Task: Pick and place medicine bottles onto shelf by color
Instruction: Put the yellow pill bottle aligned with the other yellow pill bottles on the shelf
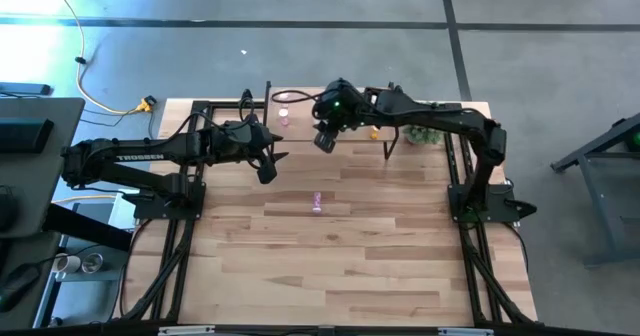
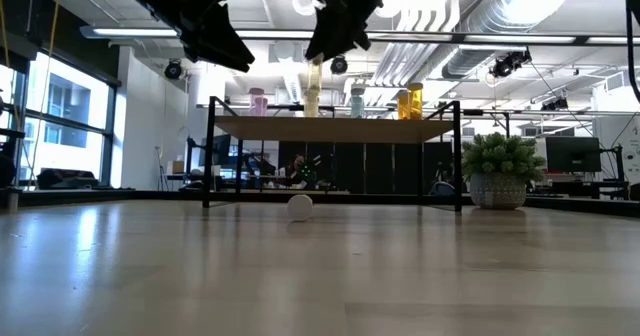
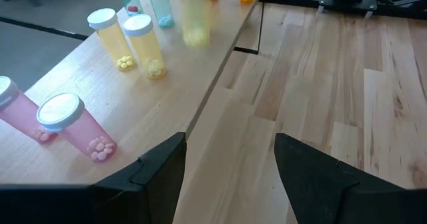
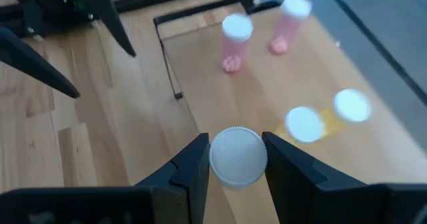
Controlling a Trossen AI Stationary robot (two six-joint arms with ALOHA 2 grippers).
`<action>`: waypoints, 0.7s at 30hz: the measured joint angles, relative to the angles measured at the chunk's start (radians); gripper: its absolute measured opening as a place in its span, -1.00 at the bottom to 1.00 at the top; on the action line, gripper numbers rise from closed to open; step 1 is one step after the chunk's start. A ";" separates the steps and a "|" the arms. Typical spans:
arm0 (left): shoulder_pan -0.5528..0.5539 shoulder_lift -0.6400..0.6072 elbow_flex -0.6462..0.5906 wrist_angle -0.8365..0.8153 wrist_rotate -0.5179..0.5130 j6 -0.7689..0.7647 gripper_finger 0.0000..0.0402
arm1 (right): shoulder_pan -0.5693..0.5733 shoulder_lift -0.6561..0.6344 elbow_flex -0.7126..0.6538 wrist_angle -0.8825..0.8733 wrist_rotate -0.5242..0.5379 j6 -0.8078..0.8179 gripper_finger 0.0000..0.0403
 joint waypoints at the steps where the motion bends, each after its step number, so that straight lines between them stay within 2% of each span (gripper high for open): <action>1: 0.000 0.000 0.000 0.000 0.001 0.000 0.07 | -0.004 -0.010 0.000 0.003 0.000 -0.010 -0.41; 5: 0.000 0.000 0.000 0.000 0.001 -0.007 0.07 | -0.034 -0.046 0.000 0.009 -0.014 -0.016 -0.41; 11: 0.000 0.000 0.000 0.000 0.001 -0.007 0.07 | -0.071 -0.024 0.000 0.024 -0.174 -0.018 -0.41; 21: 0.000 0.000 0.000 0.000 0.002 -0.007 0.07 | -0.071 0.050 0.000 0.022 -0.180 -0.036 -0.41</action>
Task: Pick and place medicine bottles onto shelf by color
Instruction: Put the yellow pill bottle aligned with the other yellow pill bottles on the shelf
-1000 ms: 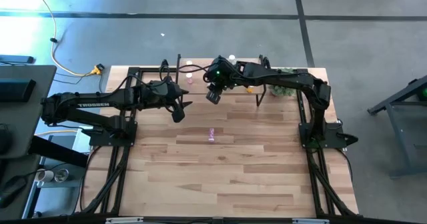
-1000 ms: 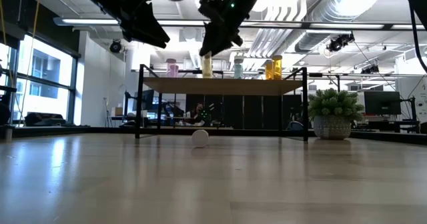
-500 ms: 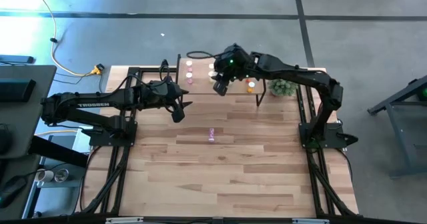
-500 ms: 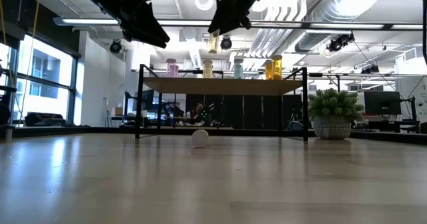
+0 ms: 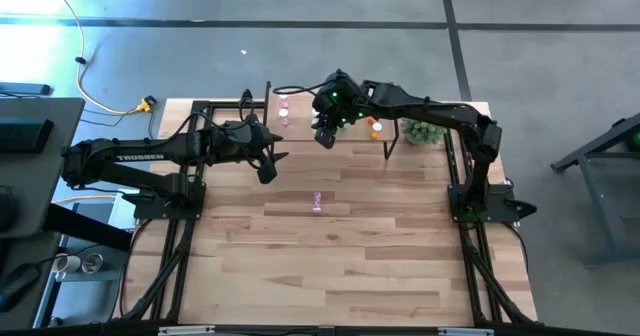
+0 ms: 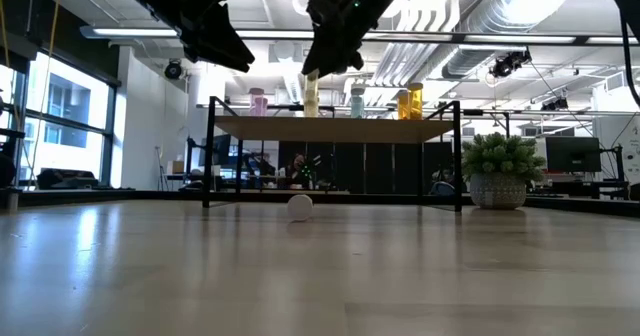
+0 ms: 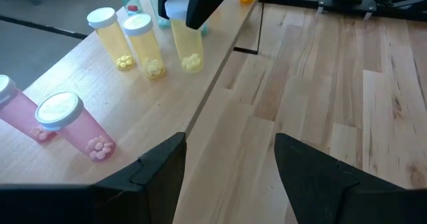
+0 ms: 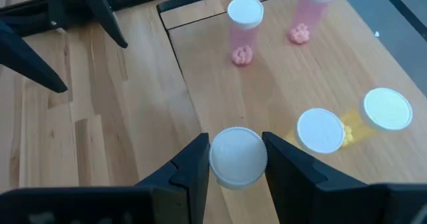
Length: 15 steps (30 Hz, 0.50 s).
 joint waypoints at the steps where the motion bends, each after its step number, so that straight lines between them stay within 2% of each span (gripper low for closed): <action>1: 0.000 0.000 0.000 0.000 0.000 0.000 0.07 | 0.000 0.003 0.000 0.001 0.000 0.000 -0.41; 15: 0.000 0.000 0.000 0.000 0.001 0.016 0.07 | 0.000 0.039 0.000 0.005 0.000 -0.027 -0.41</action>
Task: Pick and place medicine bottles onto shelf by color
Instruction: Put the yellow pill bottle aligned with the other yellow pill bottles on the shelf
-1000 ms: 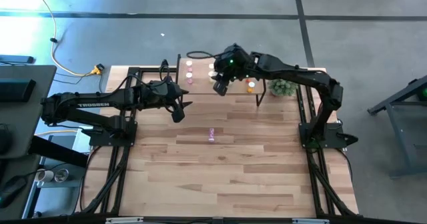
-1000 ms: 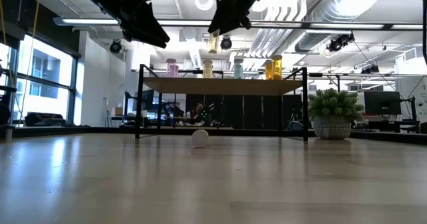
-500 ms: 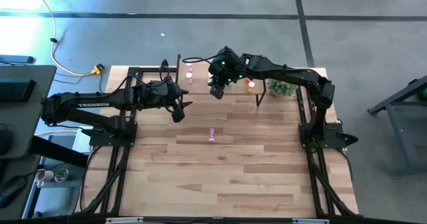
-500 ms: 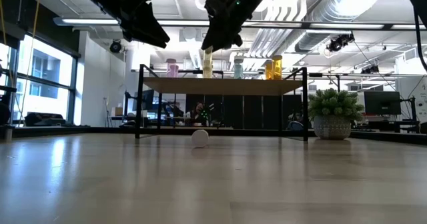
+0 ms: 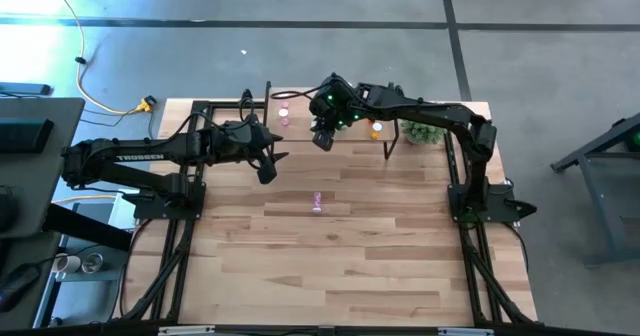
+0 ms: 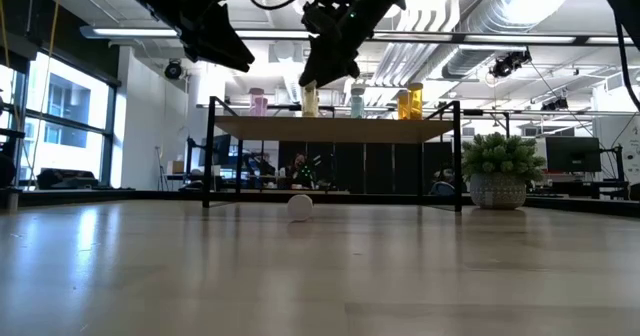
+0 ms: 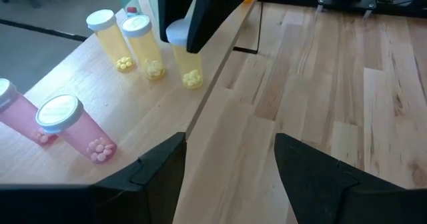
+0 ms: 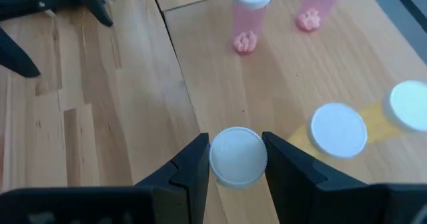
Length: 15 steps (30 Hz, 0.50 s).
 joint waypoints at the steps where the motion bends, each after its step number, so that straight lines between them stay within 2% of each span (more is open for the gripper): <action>1: 0.000 0.000 0.000 0.000 0.000 0.000 0.07 | 0.000 0.000 0.000 0.001 0.000 0.000 -0.41; 15: 0.000 0.000 0.000 0.000 -0.001 0.003 0.07 | -0.002 0.013 0.000 0.006 0.000 0.000 -0.41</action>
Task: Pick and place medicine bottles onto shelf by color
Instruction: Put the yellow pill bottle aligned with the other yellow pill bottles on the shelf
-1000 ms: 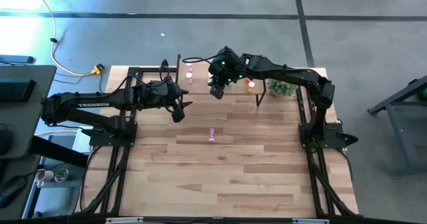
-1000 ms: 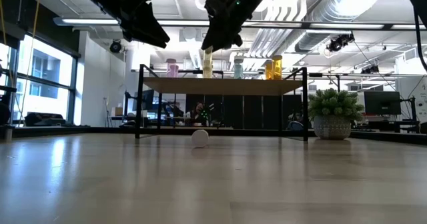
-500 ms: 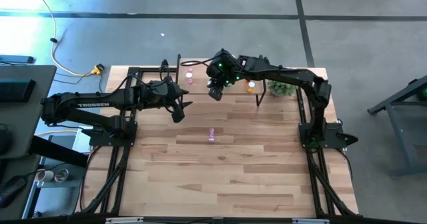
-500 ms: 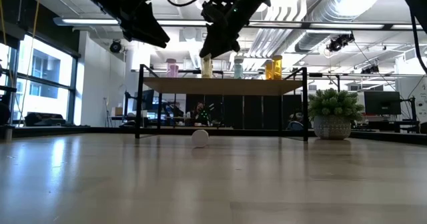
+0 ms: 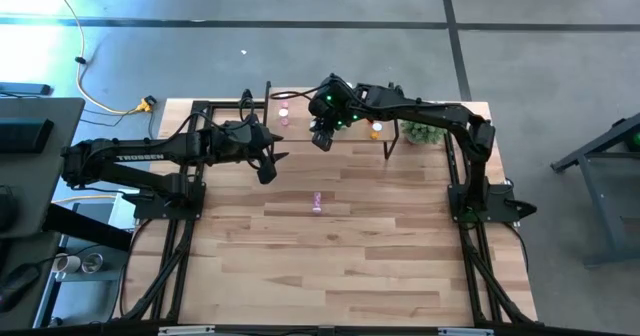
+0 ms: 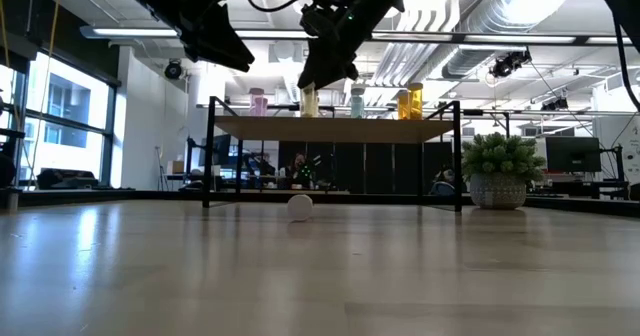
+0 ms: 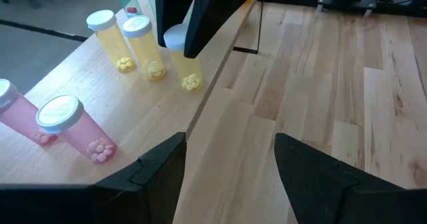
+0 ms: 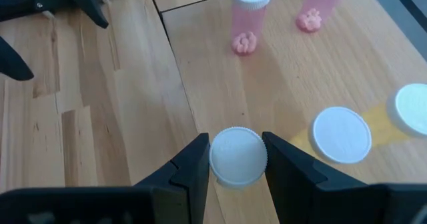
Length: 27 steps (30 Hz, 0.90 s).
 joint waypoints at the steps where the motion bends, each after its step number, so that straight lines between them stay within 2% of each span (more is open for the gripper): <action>1: 0.000 0.000 0.000 0.000 0.000 0.000 0.07 | 0.000 0.000 0.000 0.000 0.000 0.000 -0.41; 27: 0.000 0.000 0.000 0.000 0.000 0.008 0.07 | 0.000 0.001 0.001 -0.014 0.034 -0.016 -0.40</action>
